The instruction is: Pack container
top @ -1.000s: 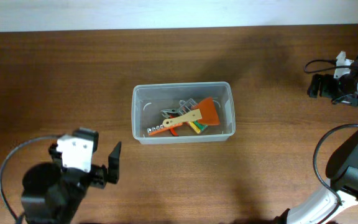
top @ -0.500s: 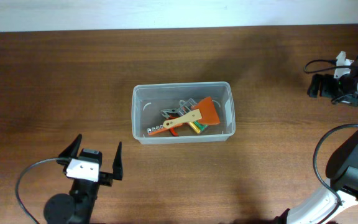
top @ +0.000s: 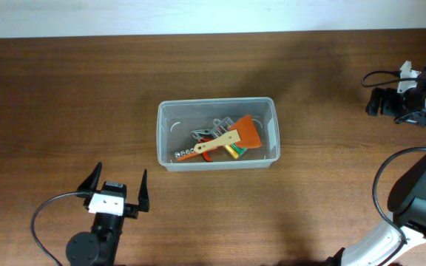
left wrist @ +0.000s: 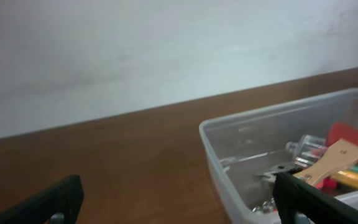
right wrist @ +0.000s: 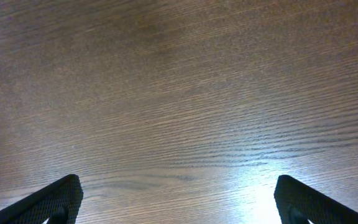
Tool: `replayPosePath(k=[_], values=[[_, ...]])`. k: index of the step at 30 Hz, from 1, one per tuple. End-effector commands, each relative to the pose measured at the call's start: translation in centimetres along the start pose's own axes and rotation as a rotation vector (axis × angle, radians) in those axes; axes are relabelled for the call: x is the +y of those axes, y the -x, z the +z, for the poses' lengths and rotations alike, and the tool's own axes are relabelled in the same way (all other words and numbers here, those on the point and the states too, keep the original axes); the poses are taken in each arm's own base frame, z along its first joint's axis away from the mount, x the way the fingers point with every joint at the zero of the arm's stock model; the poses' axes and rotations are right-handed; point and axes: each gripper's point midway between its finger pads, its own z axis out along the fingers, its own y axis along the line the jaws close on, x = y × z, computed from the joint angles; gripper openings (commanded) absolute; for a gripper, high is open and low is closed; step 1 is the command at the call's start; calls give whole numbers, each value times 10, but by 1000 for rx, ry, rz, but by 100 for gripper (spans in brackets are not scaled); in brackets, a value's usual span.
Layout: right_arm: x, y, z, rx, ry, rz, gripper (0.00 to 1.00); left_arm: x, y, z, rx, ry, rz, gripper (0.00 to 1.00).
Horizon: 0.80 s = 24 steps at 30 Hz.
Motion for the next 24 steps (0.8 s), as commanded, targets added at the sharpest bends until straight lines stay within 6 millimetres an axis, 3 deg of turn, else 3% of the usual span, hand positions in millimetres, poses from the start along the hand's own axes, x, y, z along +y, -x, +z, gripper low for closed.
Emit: replayPosePath(k=[1, 3, 24], values=[[1, -1, 1, 1, 9, 7, 99, 8, -23, 3, 40, 47, 10, 99], [1, -1, 1, 1, 9, 7, 99, 9, -34, 5, 61, 51, -7, 99], [1, -1, 1, 1, 9, 7, 99, 9, -32, 5, 54, 49, -13, 99]])
